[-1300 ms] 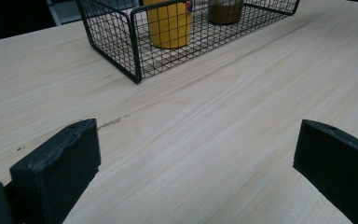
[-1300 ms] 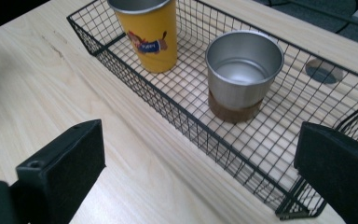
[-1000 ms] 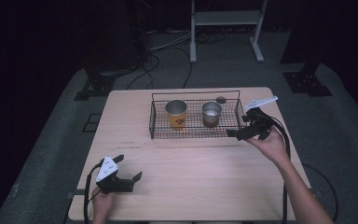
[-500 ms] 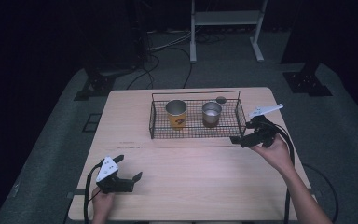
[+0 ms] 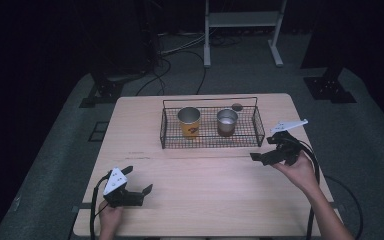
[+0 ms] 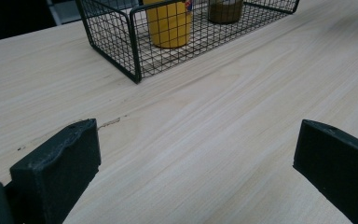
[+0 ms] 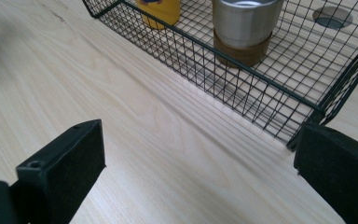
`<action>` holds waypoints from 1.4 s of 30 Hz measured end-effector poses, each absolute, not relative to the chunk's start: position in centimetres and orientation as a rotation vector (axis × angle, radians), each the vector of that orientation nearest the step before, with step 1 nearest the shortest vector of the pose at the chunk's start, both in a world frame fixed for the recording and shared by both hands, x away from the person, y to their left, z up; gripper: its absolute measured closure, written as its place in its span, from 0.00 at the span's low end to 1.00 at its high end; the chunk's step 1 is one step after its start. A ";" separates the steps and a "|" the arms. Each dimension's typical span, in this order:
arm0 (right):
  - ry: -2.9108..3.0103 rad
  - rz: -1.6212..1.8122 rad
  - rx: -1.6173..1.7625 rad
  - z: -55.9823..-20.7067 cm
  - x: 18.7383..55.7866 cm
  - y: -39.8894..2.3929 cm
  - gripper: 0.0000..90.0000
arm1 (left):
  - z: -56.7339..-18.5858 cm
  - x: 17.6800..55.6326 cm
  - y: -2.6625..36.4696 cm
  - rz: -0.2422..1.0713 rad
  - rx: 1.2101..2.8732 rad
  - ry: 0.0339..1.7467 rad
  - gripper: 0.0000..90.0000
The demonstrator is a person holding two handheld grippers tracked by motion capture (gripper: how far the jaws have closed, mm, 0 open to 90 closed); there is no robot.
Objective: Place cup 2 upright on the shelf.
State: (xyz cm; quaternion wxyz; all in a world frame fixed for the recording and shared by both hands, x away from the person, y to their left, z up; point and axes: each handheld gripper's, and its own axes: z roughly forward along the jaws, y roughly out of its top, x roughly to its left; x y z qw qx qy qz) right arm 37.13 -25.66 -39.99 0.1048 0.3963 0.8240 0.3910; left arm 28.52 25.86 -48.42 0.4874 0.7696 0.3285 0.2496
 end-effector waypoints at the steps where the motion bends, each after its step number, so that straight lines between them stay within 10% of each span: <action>1: 2.427 1.156 1.168 -40.1 37.0 -25.7 0.01 | -48.4 28.5 25.9 0.607 1.872 0.799 0.00; 42: 2.429 1.123 1.200 -43.7 33.2 -27.5 0.01 | -48.4 28.5 25.9 0.607 1.873 0.804 0.00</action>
